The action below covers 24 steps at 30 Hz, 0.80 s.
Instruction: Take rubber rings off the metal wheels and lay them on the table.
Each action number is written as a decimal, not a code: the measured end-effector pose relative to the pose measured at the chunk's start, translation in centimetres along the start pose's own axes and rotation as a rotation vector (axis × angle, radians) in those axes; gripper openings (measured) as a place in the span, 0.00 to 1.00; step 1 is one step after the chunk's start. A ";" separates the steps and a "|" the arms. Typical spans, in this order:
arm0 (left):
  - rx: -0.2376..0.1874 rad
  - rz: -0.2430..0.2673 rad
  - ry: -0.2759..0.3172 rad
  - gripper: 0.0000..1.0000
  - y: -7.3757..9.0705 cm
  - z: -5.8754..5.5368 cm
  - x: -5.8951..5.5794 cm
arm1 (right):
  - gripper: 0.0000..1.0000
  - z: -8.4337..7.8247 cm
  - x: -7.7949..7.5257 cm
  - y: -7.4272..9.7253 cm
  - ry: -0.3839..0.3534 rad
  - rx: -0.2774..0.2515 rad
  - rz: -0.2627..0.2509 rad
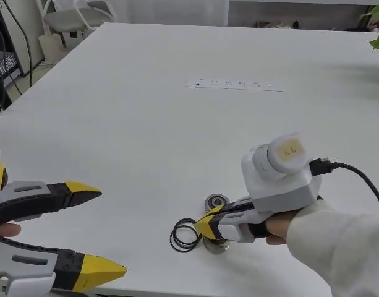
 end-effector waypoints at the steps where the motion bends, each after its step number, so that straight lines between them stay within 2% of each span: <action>1: 0.000 0.000 -0.001 0.70 0.0 0.0 0.0 | 0.05 0.0 0.0 0.0 0.003 0.000 0.000; 12: -0.001 0.005 0.002 0.70 0.0 0.0 0.1 | 0.05 1.0 -0.8 0.9 -0.026 -0.045 -0.015; 18: -0.004 0.008 0.005 0.70 0.1 0.0 0.2 | 0.06 2.2 -1.3 2.0 -0.037 -0.095 -0.027; 24: -0.010 0.009 0.009 0.70 0.1 0.0 0.2 | 0.07 3.5 -2.2 3.3 -0.038 -0.155 -0.063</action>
Point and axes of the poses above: the centre of the closed fingertips' face, and the gripper's own axes: y roughly backward along the fingers, x roughly to its left, z roughly out of its top, the point moved 1 cm from there along y, roughly backward along the fingers, and after that the axes turned 7 degrees about y, right-handed, at the moved point
